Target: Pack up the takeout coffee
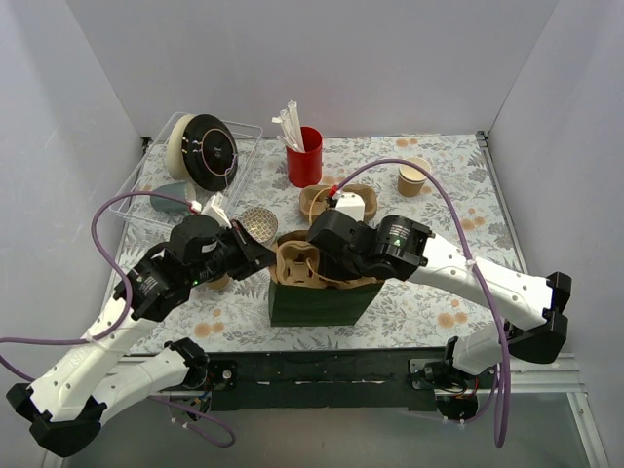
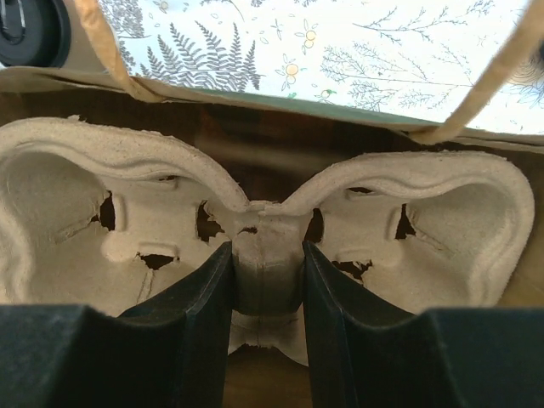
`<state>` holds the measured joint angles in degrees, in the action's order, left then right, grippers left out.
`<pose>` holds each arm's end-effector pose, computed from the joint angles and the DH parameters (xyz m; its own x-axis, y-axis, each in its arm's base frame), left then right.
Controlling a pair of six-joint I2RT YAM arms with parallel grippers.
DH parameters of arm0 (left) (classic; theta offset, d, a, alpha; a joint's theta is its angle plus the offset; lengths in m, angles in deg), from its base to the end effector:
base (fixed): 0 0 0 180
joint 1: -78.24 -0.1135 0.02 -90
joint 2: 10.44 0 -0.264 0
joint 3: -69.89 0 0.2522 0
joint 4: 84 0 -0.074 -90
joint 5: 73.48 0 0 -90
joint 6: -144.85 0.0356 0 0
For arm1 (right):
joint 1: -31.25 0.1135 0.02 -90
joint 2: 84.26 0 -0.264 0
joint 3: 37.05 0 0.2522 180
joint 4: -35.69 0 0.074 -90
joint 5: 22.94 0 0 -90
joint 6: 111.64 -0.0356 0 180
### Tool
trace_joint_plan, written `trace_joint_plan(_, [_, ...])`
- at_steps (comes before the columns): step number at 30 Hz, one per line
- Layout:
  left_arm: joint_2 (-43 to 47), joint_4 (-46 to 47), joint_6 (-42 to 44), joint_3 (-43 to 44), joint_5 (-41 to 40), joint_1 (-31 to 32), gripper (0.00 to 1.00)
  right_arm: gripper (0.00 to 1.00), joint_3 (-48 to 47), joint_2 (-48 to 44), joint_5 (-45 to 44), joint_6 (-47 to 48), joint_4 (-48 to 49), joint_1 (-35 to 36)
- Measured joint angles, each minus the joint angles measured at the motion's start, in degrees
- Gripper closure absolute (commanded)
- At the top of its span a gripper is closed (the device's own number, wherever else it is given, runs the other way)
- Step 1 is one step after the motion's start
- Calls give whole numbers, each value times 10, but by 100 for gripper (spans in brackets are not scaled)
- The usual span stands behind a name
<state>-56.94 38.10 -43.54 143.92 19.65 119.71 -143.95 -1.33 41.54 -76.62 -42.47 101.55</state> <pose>0.1159 -0.1051 0.3662 -0.6338 -0.7582 0.1532 -0.4764 0.2266 -0.8495 0.1088 0.2585 0.3919 -0.7831 0.0053 -0.6219 -0.2149 0.9360 0.2787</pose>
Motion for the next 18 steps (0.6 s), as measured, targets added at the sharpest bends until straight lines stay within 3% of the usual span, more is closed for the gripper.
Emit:
trace_joint_plan(11, [-10,-28,-9,-2,2,0,100,99,12,5,-7,8,2,0])
trace_joint_plan(12, [-13,-32,-9,-2,2,0,97,99,12,10,-8,9,0,0])
trace_joint_plan(14, [-21,-46,-8,2,0,0,72,99,12,25,-7,10,-5,0])
trace_joint_plan(15, [-26,-54,-8,4,-2,0,65,99,11,32,-7,10,-7,0])
trace_joint_plan(18, [-29,-72,-2,5,-6,0,60,99,11,40,-7,14,-16,-1])
